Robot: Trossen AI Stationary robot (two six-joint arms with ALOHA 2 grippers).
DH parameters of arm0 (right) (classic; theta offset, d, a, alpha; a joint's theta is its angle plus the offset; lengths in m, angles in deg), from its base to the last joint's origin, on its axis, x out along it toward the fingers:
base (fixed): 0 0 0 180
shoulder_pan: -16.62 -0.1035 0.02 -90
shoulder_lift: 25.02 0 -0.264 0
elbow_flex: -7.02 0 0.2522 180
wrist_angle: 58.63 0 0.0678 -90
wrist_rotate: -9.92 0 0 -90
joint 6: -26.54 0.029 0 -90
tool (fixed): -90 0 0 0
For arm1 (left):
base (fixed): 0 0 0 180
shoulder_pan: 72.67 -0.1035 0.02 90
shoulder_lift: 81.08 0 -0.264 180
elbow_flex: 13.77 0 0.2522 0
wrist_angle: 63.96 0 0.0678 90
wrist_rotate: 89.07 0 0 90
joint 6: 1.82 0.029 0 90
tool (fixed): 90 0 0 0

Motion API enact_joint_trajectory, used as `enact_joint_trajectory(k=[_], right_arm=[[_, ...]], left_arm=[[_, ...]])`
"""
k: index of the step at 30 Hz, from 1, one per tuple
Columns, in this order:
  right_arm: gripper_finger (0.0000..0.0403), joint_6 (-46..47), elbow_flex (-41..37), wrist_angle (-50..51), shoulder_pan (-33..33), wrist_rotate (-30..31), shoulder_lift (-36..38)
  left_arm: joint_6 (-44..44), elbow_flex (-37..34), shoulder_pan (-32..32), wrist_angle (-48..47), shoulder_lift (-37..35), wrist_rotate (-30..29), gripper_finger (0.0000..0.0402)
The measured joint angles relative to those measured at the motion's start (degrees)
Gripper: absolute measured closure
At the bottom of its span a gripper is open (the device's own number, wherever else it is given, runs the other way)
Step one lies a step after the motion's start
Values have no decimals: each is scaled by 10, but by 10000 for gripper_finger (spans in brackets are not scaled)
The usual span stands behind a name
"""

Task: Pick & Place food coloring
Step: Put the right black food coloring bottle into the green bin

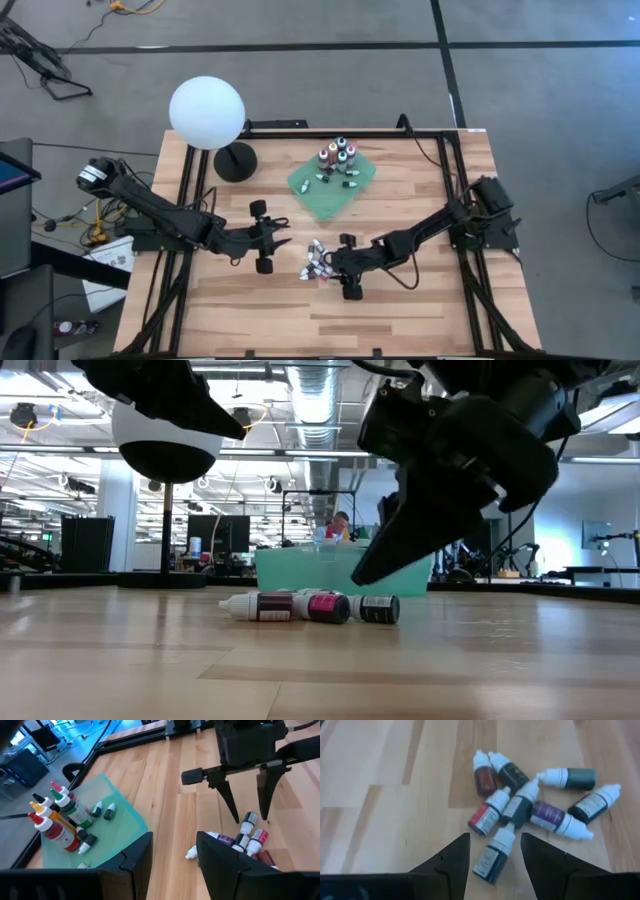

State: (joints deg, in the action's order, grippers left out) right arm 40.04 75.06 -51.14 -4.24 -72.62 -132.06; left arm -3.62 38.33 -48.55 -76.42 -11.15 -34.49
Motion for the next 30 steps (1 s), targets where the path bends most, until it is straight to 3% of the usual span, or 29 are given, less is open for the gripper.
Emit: enact_joint_trajectory(k=[30], right_arm=[[235,2,-1,-6,0,-2,-29]], left_arm=[[-11,0,0,6,0,7,256]])
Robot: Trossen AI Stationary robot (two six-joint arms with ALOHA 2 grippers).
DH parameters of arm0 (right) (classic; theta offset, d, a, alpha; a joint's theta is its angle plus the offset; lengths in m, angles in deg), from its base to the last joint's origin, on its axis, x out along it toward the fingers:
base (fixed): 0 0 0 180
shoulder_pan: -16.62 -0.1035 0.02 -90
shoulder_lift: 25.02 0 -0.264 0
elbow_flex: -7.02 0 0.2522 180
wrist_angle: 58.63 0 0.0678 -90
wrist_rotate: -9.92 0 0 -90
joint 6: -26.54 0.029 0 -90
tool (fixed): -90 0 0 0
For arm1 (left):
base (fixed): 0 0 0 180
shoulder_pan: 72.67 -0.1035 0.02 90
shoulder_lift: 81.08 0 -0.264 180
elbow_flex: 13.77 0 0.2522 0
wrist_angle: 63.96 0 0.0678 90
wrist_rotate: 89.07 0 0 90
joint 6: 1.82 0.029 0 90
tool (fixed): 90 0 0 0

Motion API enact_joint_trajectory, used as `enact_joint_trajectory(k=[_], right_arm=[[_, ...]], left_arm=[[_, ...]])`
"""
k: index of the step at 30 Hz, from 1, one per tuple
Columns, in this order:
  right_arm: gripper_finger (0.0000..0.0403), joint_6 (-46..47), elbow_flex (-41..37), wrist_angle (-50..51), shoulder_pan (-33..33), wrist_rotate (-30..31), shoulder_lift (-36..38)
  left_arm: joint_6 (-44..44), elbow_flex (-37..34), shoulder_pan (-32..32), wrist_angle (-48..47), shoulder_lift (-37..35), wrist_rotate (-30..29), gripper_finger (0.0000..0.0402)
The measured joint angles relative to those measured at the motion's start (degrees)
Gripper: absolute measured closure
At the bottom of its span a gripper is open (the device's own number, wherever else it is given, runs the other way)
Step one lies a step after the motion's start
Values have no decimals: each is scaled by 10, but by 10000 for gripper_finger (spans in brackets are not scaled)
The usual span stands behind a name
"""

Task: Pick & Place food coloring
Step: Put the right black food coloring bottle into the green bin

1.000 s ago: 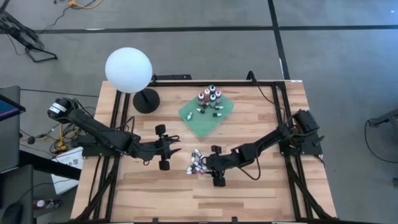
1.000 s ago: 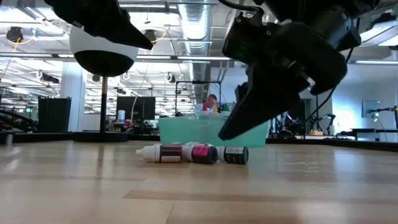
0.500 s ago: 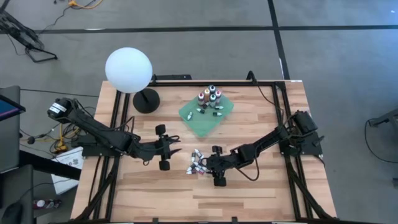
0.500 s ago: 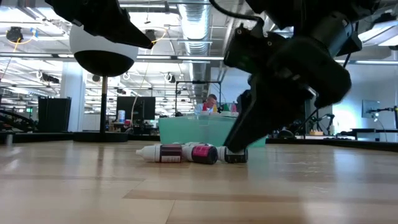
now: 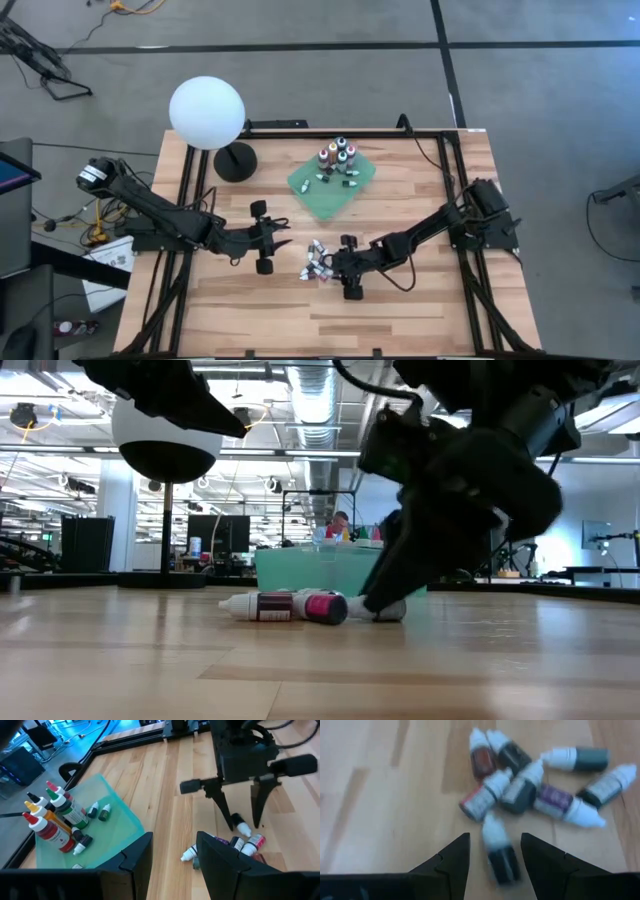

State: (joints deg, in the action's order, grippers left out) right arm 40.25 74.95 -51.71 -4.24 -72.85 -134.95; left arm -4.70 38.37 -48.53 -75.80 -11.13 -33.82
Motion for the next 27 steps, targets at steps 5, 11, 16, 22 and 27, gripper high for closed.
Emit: enact_joint_trajectory(k=[5,11,16,22,27], right_arm=[[235,-1,1,-7,0,-9,-15],[235,-2,1,-3,0,-10,-16],[239,-2,1,-2,0,-11,-16],[279,-7,1,4,1,-12,-16],[314,-20,1,6,1,-11,-17]], left_arm=[[0,0,0,1,0,0,256],[0,0,0,1,0,13,256],[-6,0,0,1,0,14,256],[-8,0,0,1,0,14,256],[-8,0,0,1,0,14,256]])
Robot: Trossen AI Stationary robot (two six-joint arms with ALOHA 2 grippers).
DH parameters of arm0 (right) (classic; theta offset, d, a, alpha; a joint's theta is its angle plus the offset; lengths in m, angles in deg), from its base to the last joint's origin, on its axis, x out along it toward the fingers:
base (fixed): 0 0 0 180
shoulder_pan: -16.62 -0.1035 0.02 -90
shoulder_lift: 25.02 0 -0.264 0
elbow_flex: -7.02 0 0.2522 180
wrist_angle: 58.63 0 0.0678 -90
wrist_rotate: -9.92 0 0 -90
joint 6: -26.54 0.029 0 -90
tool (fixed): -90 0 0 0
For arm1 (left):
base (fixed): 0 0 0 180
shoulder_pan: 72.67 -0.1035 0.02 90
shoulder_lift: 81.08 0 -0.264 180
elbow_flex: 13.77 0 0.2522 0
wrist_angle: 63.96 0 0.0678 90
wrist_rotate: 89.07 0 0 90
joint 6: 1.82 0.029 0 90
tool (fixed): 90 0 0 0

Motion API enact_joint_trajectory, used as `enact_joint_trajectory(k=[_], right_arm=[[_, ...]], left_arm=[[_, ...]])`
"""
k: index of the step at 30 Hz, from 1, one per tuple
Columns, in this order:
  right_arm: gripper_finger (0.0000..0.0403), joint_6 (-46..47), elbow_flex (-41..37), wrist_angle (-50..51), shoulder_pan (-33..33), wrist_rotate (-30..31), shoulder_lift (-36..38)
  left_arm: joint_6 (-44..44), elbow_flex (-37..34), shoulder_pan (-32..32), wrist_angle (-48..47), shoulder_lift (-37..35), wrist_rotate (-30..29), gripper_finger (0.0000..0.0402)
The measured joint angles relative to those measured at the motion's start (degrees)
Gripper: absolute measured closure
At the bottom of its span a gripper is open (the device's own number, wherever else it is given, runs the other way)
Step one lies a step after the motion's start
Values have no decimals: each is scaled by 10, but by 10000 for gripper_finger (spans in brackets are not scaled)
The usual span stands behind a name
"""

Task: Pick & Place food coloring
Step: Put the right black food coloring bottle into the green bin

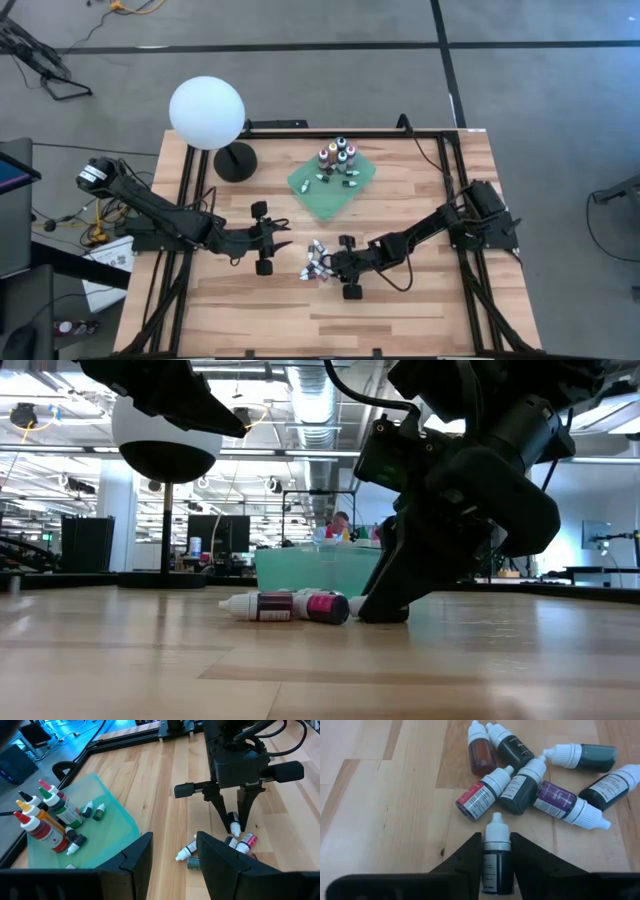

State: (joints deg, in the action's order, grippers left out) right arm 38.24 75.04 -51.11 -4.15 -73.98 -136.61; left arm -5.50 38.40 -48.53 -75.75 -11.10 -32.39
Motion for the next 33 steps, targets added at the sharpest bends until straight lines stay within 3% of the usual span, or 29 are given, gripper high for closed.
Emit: enact_joint_trajectory(k=[17,25,33], right_arm=[[326,-3,-1,17,-1,-6,9],[326,-17,-3,74,-15,-11,66],[326,-45,-3,118,-21,44,127]], left_arm=[[-2,0,0,0,0,14,256],[-3,0,0,-1,0,15,256],[-1,0,0,0,0,15,256]])
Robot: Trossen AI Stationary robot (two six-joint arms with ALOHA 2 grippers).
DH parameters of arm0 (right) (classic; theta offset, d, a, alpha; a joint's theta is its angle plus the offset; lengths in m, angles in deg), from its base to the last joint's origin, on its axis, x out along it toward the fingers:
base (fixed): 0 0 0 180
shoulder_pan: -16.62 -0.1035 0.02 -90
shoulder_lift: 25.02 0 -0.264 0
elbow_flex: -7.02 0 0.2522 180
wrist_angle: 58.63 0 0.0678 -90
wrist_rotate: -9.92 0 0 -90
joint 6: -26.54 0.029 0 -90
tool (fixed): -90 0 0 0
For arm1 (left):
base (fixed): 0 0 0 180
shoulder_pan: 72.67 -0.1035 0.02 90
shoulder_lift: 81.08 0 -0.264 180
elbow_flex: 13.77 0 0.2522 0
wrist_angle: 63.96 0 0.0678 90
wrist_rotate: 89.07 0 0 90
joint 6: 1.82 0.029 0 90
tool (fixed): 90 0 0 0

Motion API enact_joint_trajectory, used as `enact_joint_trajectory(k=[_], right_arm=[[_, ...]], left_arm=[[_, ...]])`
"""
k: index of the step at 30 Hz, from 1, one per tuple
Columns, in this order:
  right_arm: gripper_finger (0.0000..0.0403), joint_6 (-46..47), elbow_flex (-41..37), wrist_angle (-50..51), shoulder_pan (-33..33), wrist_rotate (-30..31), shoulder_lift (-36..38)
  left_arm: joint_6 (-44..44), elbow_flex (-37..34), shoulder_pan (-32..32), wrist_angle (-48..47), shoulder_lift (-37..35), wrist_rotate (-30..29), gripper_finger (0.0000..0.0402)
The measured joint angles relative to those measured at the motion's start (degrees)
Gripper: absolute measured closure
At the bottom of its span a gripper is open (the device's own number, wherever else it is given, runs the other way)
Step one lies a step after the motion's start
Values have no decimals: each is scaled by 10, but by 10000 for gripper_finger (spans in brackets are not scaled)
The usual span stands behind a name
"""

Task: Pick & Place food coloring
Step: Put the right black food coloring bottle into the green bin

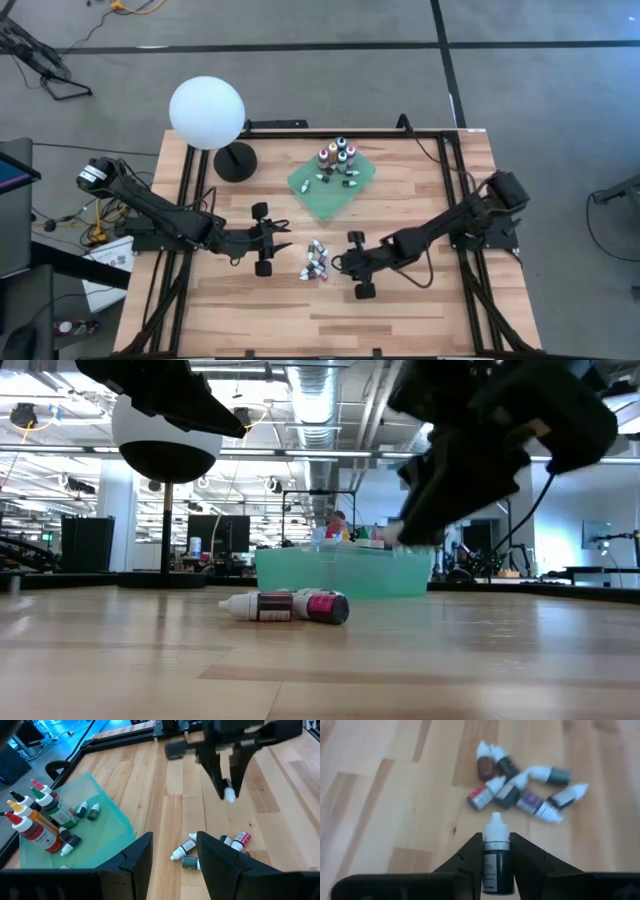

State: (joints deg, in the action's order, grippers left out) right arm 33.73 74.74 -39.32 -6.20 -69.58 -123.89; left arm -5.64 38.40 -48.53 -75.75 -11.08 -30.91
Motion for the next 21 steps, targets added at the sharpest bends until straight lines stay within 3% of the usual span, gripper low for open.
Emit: enact_joint_trajectory(k=[10,21], right_arm=[[326,-131,1,3,74,121,83],[326,-167,2,-42,251,107,68]], left_arm=[[0,0,0,1,0,0,256],[0,0,0,1,0,0,256]])
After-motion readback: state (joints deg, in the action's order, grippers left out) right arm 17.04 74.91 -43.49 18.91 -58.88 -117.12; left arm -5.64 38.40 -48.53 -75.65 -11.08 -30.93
